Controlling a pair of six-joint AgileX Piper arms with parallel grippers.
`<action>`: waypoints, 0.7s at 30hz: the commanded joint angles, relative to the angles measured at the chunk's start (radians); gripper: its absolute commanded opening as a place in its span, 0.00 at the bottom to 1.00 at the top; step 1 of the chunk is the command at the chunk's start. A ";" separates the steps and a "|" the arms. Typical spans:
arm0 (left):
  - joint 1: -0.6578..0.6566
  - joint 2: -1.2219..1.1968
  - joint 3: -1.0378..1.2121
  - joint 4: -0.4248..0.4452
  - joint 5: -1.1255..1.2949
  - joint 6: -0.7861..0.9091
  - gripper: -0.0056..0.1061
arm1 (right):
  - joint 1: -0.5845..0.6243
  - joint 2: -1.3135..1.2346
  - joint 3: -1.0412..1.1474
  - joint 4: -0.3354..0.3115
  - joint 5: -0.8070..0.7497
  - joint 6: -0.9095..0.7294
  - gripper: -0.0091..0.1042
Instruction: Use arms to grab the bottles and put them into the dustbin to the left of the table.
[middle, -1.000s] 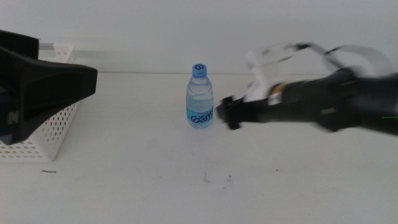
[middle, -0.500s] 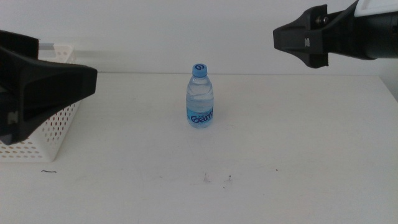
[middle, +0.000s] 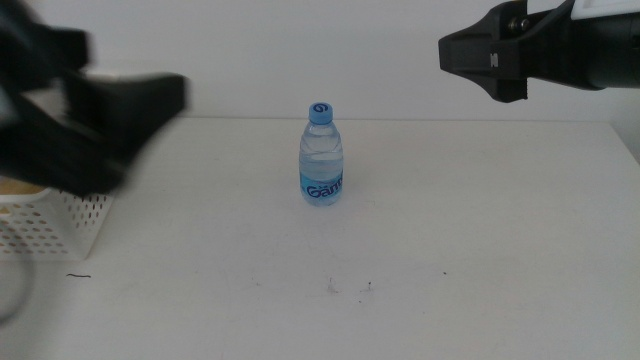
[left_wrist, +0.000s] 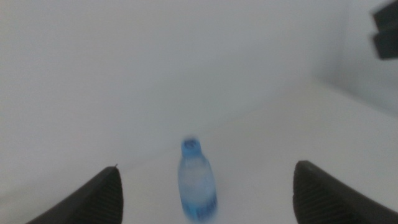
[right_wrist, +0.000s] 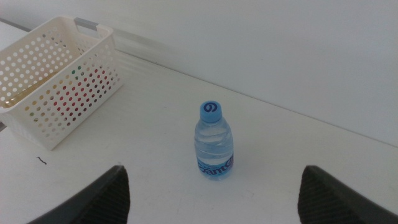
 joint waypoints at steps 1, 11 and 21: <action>-0.007 0.012 0.238 0.001 -0.409 -0.009 0.89 | -0.009 -0.004 -0.003 -0.012 -0.013 -0.005 0.89; -0.010 0.338 0.724 -0.015 -1.091 -0.210 0.89 | -0.009 -0.004 -0.003 -0.012 -0.012 -0.005 0.89; -0.006 0.787 0.671 -0.003 -1.572 -0.197 0.89 | -0.009 -0.004 -0.003 -0.012 -0.012 -0.005 0.89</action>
